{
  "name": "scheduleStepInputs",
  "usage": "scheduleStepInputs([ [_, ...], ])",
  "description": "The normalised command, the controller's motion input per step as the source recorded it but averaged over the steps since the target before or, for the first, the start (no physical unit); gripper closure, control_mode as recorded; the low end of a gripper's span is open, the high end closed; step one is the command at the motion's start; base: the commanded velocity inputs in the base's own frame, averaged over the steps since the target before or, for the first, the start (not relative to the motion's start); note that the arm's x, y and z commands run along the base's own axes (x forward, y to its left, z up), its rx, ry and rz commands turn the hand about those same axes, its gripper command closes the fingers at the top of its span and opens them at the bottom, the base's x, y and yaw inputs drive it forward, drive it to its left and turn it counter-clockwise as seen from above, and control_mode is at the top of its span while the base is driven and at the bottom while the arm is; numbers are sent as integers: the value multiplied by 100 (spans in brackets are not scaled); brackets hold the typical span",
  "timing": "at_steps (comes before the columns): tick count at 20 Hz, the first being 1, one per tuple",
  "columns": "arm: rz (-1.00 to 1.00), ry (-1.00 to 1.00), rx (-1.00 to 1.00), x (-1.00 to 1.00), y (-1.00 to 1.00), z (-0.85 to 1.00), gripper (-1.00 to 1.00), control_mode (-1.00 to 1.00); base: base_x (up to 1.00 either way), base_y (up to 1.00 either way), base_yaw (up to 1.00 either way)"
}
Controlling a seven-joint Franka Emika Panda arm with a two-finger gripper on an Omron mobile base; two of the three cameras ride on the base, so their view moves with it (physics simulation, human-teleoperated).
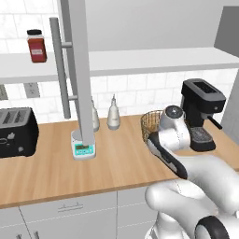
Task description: Open the cabinet, pick up the bread from the cabinet and place it in the basket. Then move the basket to the dining counter.
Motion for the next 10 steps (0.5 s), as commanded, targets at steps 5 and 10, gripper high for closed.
scheduleStepInputs([
  [5, 8, 0, 4, -99, -11, 94, 100, -100, 0, 0, 0],
  [10, 4, -1, 3, -88, 30, 60, 100, -100, 0, 0, 0],
])
